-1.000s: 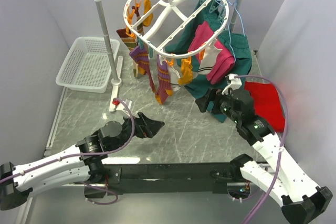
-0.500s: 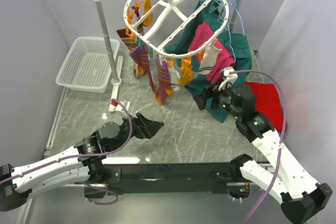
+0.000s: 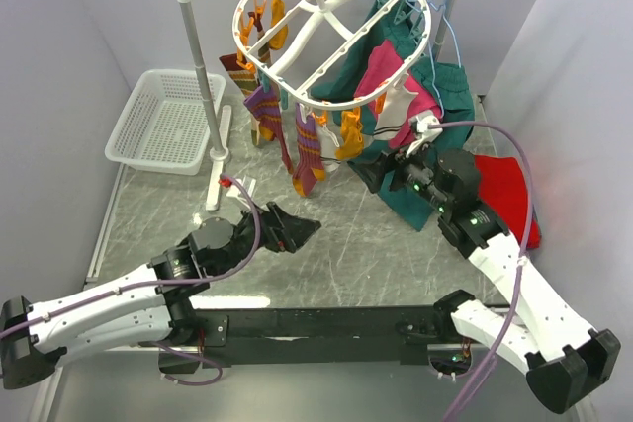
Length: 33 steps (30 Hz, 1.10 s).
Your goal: Remove the socks clipped to the hanger
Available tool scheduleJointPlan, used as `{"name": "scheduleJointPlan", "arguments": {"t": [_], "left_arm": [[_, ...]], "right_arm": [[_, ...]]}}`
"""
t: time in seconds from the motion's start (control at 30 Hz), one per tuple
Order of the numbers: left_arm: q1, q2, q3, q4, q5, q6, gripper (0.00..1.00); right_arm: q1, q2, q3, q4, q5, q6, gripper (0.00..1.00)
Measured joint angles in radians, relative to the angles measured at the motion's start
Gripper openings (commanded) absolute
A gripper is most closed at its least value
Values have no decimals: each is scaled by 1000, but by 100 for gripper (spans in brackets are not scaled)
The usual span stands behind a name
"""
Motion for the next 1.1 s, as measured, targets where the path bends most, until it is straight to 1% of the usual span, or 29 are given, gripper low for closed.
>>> {"name": "scheduleJointPlan", "arguments": {"t": [0.23, 0.3, 0.33, 0.37, 0.47, 0.5, 0.53, 0.57, 0.6, 0.63, 0.7, 0.73, 0.93, 1.1], "left_arm": [[0, 80, 81, 12, 20, 5, 95], [0, 91, 89, 11, 19, 8, 95], [0, 98, 93, 9, 19, 11, 95], [0, 106, 103, 0, 17, 18, 95], [0, 129, 142, -25, 1, 40, 95], [0, 135, 152, -27, -3, 49, 95], [0, 142, 166, -30, -11, 58, 95], [0, 149, 179, -31, -17, 66, 96], [0, 156, 190, -33, -24, 76, 96], [0, 164, 204, -37, -32, 85, 98], [0, 184, 226, -44, -48, 108, 99], [0, 201, 242, -53, -60, 120, 97], [7, 285, 312, -88, -92, 177, 96], [41, 326, 352, -91, -89, 213, 96]], "right_arm": [[0, 97, 11, 139, -42, -35, 80], [0, 116, 11, 168, -45, -42, 75], [0, 124, 11, 181, -48, -45, 68], [0, 133, 11, 196, -51, -49, 64], [0, 167, 24, 222, -58, -58, 45], [0, 180, 32, 227, -59, -60, 42], [0, 188, 39, 227, -60, -60, 31], [0, 197, 45, 229, -64, -58, 29], [0, 202, 49, 231, -71, -58, 24], [0, 204, 52, 231, -80, -53, 14], [0, 203, 53, 230, -100, -43, 5], [0, 201, 53, 228, -110, -33, 0], [0, 184, 79, 161, -167, 27, 0], [0, 165, 125, 79, -222, 87, 0]]}}
